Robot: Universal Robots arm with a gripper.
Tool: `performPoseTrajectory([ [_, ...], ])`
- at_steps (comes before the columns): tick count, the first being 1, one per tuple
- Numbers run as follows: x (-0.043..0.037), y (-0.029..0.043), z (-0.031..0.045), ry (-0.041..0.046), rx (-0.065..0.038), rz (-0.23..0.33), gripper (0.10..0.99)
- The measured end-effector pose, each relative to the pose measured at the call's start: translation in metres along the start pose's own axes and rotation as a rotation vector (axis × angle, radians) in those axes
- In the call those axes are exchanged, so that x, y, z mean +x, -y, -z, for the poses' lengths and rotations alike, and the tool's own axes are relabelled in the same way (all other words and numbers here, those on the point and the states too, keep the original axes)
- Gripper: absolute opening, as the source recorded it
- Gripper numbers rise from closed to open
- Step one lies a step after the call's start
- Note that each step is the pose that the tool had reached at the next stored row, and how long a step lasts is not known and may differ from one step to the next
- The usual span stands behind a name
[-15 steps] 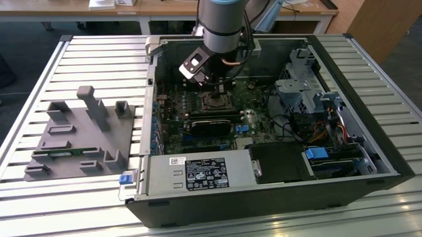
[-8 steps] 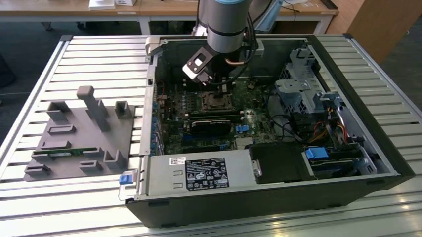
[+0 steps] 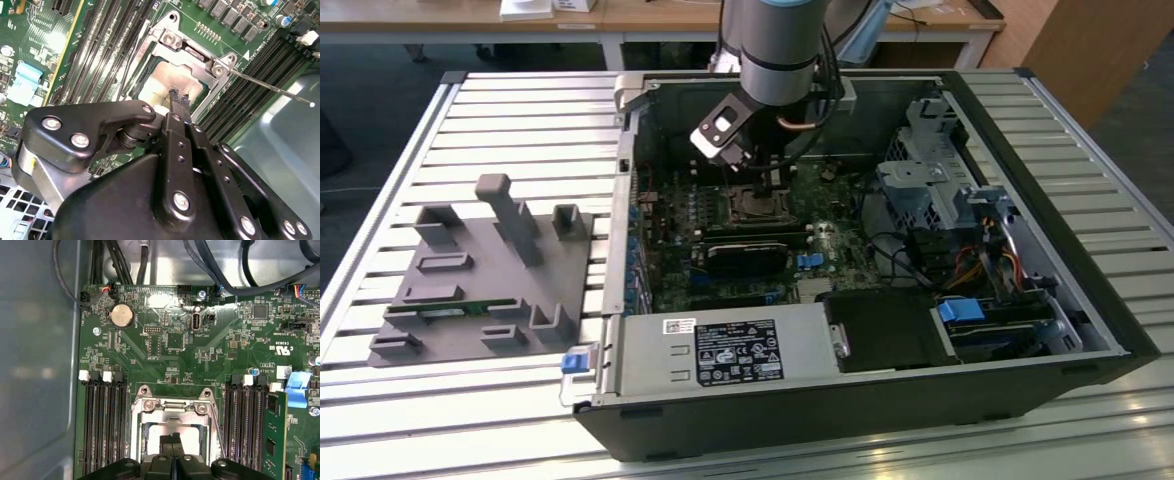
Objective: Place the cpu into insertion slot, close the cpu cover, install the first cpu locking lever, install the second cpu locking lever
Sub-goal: 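Install the first cpu locking lever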
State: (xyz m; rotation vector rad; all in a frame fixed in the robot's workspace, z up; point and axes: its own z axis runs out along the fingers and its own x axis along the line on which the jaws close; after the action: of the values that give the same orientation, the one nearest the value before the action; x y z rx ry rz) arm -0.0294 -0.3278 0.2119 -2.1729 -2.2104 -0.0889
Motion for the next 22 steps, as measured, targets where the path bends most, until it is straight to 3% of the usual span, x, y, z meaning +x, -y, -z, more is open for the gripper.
performPoseTrajectory([
  [22, 0.0017, -0.0004, 0.0244, 0.0002, 0.0, 0.002, 0.106],
])
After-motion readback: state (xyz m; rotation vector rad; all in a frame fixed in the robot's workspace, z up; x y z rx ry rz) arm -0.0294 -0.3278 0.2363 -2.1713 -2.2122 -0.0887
